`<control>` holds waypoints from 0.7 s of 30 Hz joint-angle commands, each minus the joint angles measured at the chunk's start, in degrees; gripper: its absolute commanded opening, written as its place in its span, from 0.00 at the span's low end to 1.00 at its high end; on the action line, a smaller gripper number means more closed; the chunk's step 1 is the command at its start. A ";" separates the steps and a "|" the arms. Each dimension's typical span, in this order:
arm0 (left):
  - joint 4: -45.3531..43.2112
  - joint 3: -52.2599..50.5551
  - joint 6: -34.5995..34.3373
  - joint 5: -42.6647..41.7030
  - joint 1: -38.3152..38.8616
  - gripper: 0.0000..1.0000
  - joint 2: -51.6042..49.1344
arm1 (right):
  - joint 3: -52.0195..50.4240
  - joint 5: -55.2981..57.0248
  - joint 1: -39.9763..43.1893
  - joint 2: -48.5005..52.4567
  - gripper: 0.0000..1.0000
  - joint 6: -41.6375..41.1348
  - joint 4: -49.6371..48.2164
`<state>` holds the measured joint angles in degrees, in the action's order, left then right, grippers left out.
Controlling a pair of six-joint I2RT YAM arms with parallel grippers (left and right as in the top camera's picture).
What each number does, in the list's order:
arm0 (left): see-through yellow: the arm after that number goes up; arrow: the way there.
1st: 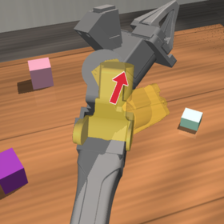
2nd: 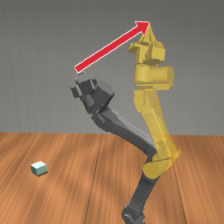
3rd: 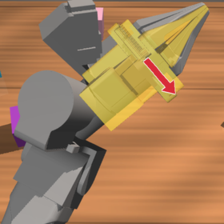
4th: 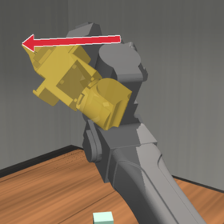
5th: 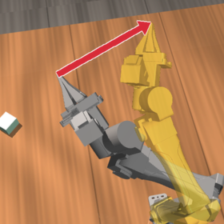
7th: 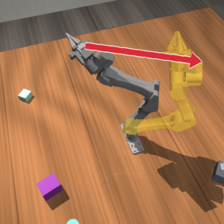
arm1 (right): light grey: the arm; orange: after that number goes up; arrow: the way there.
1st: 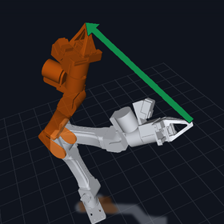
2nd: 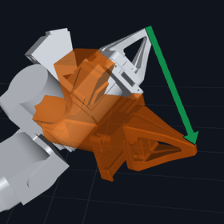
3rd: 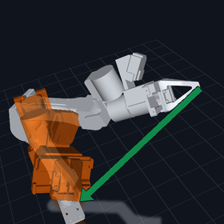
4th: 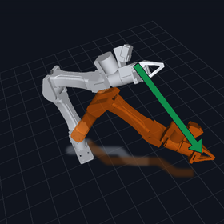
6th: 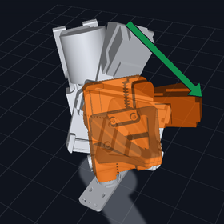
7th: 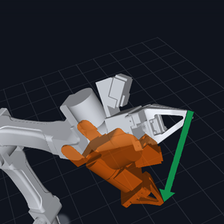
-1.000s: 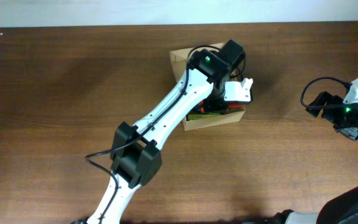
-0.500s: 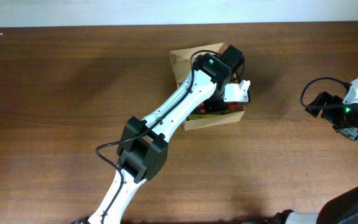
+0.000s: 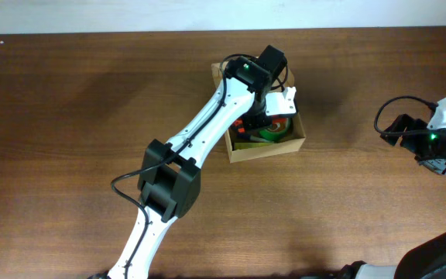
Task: Pack container
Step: 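Lower the box cutter into the box and open the left gripper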
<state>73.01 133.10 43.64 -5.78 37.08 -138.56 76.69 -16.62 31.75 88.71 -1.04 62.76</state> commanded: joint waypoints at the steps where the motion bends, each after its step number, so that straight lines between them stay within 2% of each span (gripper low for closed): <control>1: -0.11 0.92 -0.90 -0.92 0.02 0.01 -0.52 | 0.02 -0.74 0.11 0.17 1.00 0.15 -0.31; 21: 0.07 0.76 -2.23 -2.43 0.74 0.01 -4.07 | 0.02 -0.76 0.11 0.17 1.00 0.13 -0.39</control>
<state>73.03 133.08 42.17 -6.94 37.28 -141.23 76.69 -16.62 31.75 88.71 -1.02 62.50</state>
